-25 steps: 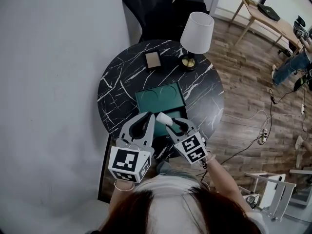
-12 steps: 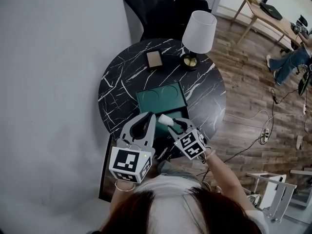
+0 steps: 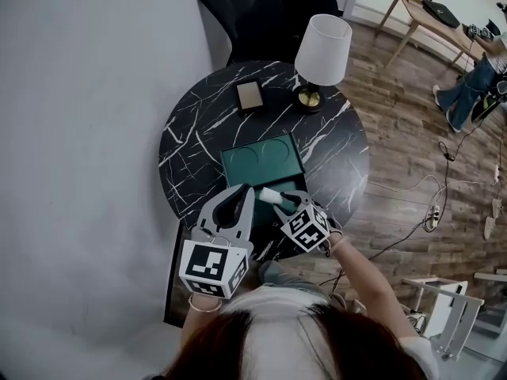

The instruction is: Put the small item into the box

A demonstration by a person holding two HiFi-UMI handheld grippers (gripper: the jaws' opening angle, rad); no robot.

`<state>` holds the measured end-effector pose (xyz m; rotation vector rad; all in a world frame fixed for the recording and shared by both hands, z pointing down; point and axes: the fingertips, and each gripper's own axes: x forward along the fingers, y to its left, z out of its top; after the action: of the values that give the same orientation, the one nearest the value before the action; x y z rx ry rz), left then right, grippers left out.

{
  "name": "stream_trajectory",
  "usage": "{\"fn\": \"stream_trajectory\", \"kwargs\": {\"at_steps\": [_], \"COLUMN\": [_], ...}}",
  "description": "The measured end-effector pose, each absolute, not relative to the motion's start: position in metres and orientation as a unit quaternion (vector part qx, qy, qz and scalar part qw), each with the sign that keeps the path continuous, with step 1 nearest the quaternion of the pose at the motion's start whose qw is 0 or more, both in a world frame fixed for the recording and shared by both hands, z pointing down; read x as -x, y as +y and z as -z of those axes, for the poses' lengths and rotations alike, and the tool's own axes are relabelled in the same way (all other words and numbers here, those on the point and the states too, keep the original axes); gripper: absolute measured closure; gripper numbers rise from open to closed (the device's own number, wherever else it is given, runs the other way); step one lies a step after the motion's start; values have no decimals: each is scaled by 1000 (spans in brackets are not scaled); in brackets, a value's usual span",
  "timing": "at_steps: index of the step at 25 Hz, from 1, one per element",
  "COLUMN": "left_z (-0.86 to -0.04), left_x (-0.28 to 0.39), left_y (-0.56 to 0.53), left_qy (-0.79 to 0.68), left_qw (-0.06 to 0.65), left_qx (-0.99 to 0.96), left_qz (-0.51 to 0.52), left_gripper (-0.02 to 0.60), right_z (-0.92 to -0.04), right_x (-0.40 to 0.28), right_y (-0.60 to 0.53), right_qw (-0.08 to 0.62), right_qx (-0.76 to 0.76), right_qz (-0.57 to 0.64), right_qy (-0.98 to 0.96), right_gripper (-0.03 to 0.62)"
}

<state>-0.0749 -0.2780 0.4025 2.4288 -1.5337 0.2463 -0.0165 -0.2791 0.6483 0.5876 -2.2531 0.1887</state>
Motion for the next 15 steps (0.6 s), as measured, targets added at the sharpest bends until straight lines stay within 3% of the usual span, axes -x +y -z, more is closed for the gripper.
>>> {"fn": "stream_trajectory", "kwargs": {"at_steps": [15], "left_z": [-410], "left_x": [75], "left_y": [-283], "left_qy": [-530], "left_qw": [136], "left_qx": [-831], "left_qz": [-96], "left_gripper": [566], "right_z": [-689], "right_x": [18], "right_y": [-284], "right_qw": [462], "right_qx": [-186], "right_qz": [-87], "right_qy": [-863], "right_gripper": [450]}}
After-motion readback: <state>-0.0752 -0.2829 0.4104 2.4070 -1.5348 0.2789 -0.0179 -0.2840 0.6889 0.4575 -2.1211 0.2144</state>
